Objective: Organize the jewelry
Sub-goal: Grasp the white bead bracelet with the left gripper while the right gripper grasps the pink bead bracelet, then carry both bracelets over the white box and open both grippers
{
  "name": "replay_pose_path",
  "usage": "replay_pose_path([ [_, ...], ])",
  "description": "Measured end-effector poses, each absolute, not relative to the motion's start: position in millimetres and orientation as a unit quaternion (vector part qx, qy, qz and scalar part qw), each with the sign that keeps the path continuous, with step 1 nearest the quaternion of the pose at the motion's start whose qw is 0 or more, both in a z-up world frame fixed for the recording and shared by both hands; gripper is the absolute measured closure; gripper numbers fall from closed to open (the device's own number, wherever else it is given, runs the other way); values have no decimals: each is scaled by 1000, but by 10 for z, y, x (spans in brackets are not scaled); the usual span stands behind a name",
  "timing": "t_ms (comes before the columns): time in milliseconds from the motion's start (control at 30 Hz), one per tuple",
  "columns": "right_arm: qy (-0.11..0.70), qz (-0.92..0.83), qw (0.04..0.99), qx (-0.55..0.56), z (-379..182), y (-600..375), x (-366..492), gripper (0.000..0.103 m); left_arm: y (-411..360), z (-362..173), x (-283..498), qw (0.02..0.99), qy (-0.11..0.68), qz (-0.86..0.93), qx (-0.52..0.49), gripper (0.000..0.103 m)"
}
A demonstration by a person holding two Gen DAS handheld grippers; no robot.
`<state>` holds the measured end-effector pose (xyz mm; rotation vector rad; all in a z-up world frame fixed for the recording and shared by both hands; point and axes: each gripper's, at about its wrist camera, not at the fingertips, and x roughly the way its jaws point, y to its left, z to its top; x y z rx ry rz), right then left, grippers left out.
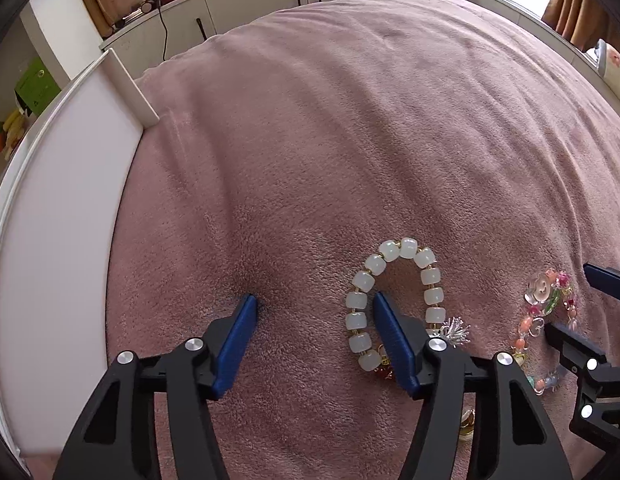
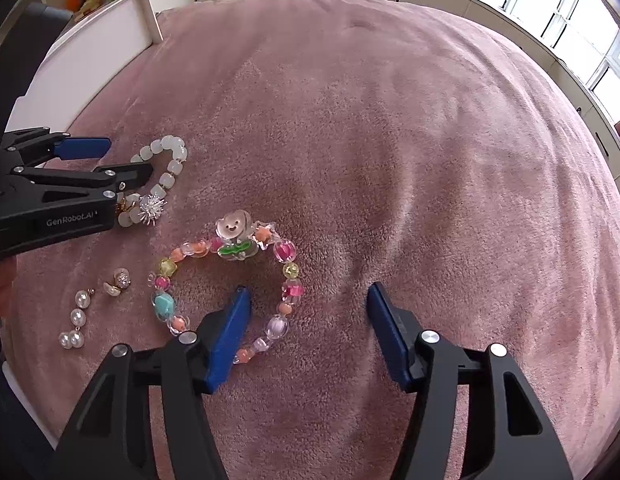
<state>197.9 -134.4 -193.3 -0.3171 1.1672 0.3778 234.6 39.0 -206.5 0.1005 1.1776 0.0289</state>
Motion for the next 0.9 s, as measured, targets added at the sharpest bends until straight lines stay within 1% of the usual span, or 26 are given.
replay_pose_path([
  [33,547,179,805,-146,-1937,-1339,1980,51,365,-2067,2334,831,554,12,49,45],
  [133,555,185,801,-128,-1962,-1358,2004,54,355,-2071,2328,832,553,13,48,47],
  [200,558,190,800,-110,-1954,-1387,2015,58,366,-2076,2318,833,552,12,38,51],
  [233,559,192,800,-101,-1940,-1406,2021,64,380,-2075,2318,835,550,12,31,56],
  [267,559,193,801,-92,-1923,-1432,2024,68,391,-2064,2306,836,548,12,25,60],
  [333,560,195,802,-72,-1897,-1496,2039,80,407,-2026,2273,837,547,11,16,76],
  [400,563,196,801,-53,-1889,-1548,2053,85,438,-1990,2250,838,545,9,8,87],
  [600,552,197,808,-52,-1808,-1588,2022,91,544,-1934,2224,840,542,2,-29,88],
  [900,535,208,819,6,-1655,-1760,1982,92,641,-1714,2149,856,514,-4,-58,88],
])
